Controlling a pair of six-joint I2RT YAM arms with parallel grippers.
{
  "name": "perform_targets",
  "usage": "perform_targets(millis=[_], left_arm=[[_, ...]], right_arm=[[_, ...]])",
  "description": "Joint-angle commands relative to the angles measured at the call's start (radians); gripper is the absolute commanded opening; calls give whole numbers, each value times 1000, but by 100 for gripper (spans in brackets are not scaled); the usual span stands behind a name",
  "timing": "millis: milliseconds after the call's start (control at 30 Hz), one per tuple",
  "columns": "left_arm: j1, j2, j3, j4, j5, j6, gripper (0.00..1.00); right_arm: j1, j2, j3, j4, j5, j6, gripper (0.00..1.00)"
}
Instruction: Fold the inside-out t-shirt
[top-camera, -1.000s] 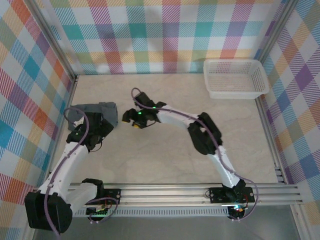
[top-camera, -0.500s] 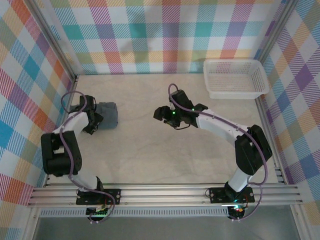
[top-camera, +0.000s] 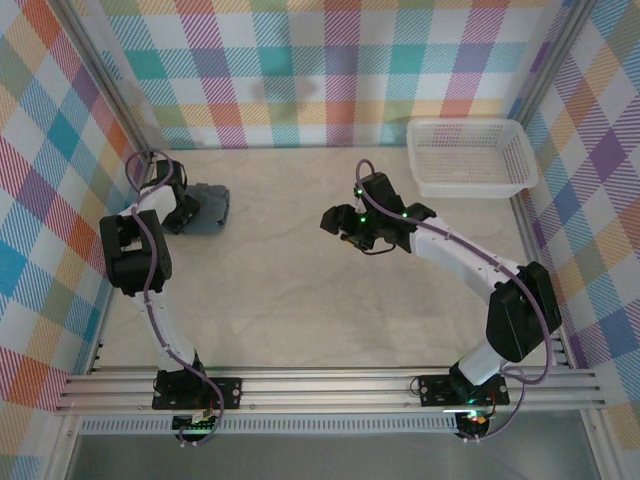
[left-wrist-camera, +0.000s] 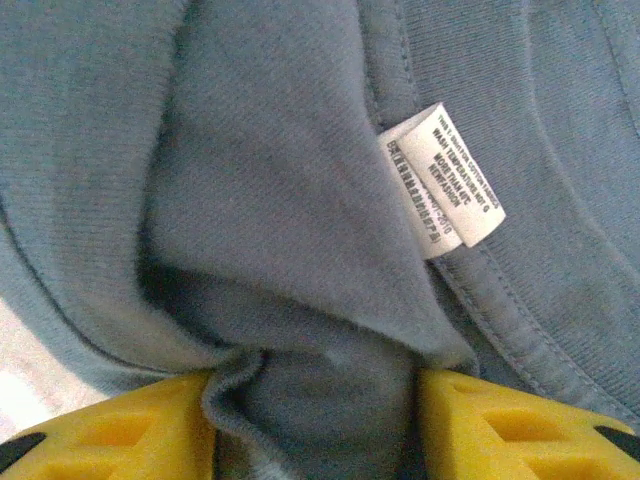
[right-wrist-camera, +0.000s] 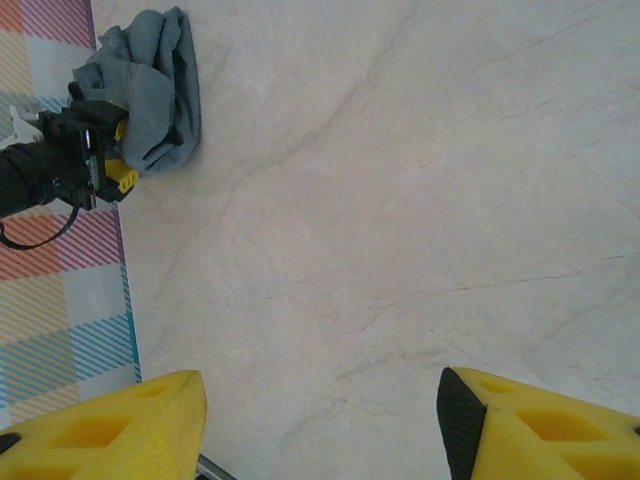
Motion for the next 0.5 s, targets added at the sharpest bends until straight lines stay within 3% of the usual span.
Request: perform_targets(millis=[0,300,467], left_arm=[[12,60,96,-13,60,28,55],[11,137,184,77,82,11,62],[12,279,402,35,96,5,62]], right_arm=[[-17,-21,37,-44,0,-16,63],[-47,-34,17,-59,-21,-15,63],[-57,-25,29,-72,-47,-20,63]])
